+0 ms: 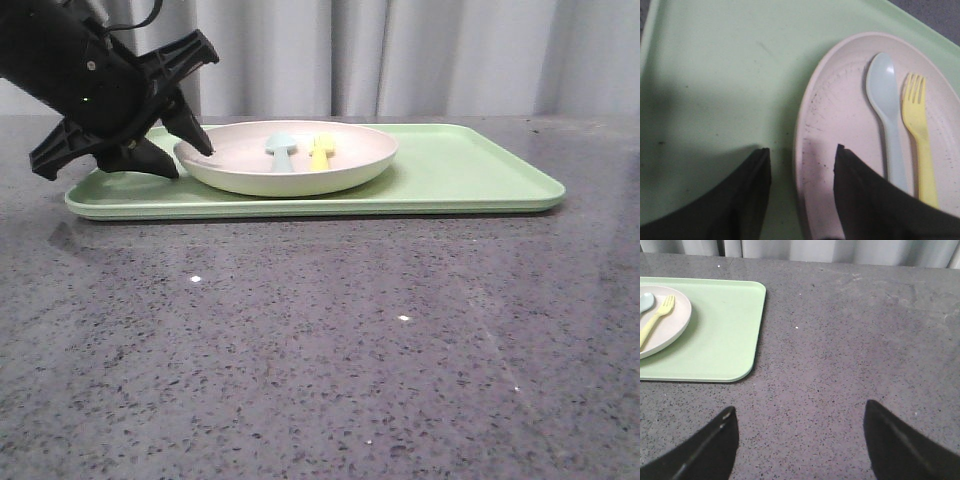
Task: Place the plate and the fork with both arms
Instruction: 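Withdraw the left gripper up and away from the plate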
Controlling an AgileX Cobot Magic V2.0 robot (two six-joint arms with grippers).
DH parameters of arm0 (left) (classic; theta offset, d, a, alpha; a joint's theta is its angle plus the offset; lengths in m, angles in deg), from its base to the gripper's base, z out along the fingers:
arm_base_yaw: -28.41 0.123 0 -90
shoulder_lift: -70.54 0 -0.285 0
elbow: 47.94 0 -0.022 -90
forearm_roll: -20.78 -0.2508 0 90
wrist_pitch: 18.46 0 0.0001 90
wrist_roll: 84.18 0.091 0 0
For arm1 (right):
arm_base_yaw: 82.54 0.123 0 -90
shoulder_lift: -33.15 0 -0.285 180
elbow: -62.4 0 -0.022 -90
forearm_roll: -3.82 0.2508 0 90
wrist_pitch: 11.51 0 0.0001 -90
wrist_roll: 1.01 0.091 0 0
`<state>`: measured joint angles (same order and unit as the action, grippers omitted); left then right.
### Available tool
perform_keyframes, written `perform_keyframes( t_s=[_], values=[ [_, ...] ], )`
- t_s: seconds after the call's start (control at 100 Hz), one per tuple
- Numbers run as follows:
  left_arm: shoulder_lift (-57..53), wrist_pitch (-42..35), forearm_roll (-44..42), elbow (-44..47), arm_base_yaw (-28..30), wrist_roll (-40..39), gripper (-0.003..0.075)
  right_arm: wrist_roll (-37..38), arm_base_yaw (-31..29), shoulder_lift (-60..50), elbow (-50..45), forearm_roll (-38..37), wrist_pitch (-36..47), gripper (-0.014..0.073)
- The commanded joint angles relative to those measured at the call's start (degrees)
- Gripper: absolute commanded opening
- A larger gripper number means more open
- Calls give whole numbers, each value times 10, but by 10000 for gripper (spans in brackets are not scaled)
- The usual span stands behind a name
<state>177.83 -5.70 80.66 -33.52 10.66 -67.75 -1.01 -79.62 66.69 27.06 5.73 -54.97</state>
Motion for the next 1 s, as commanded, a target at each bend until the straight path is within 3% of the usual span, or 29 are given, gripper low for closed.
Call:
perform_keyframes(
  t_s=[0.0, 0.45, 0.85, 0.99],
  values=[
    [-28, -10, 7, -16, -5, -4, 364, -4, -1, 9, 20, 1, 46, 530],
    [-122, 9, -71, -17, 36, -4, 368, -4, -1, 9, 20, 1, 46, 530],
    [-277, 107, -295, -15, 118, -4, 368, -4, -1, 9, 20, 1, 46, 530],
    [-335, 117, -330, 4, 158, -4, 368, -4, -1, 9, 20, 1, 46, 530]
  ],
)
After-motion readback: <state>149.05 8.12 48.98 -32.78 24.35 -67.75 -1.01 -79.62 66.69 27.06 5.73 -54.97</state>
